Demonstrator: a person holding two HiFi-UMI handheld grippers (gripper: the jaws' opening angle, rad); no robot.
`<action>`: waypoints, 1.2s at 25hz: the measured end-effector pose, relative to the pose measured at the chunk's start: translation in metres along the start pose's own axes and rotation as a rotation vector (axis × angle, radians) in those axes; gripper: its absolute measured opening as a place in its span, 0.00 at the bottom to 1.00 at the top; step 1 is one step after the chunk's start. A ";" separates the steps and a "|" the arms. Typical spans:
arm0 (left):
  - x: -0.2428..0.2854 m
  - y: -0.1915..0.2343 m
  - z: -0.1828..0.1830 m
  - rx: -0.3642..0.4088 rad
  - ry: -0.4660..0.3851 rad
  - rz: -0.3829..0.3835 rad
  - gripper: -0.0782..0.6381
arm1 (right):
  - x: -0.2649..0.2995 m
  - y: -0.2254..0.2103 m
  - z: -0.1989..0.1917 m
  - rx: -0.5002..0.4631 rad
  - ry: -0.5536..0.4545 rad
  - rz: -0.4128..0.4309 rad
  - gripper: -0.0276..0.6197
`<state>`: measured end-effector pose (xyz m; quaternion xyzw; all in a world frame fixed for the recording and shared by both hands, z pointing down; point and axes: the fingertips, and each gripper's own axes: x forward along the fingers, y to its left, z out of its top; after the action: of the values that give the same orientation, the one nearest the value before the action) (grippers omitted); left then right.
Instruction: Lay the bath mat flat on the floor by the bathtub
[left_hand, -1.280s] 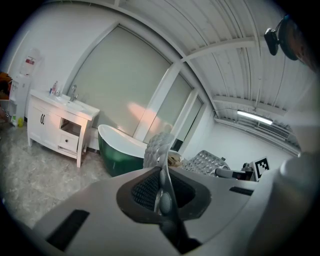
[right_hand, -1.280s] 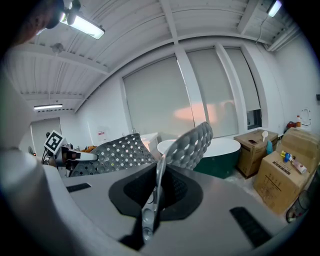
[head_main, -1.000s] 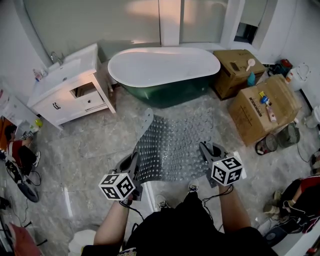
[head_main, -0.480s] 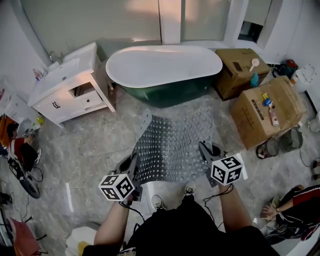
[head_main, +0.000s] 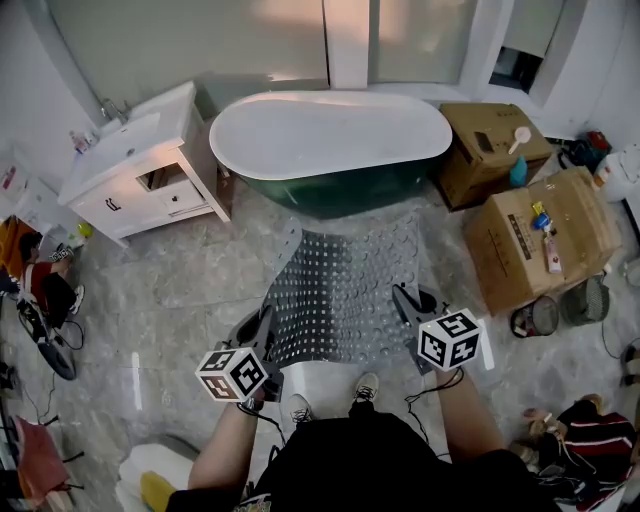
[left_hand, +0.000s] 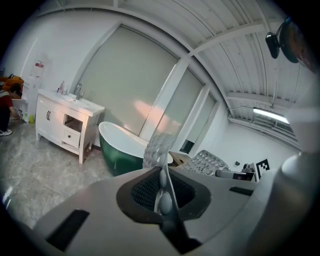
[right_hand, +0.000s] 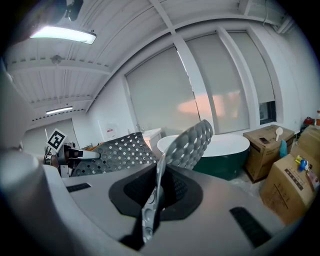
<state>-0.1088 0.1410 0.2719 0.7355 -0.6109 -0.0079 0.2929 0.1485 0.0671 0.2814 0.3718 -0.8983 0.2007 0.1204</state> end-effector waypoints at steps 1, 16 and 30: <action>0.005 -0.005 -0.001 -0.003 -0.004 0.006 0.15 | 0.000 -0.007 0.001 -0.002 0.001 0.007 0.09; 0.050 -0.038 0.002 -0.027 -0.032 0.043 0.15 | 0.004 -0.071 0.016 0.004 0.001 0.033 0.09; 0.107 0.016 0.021 -0.078 -0.013 0.008 0.15 | 0.071 -0.092 0.028 0.016 0.052 -0.027 0.09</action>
<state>-0.1033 0.0346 0.2987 0.7211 -0.6148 -0.0352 0.3176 0.1629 -0.0485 0.3071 0.3796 -0.8882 0.2157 0.1433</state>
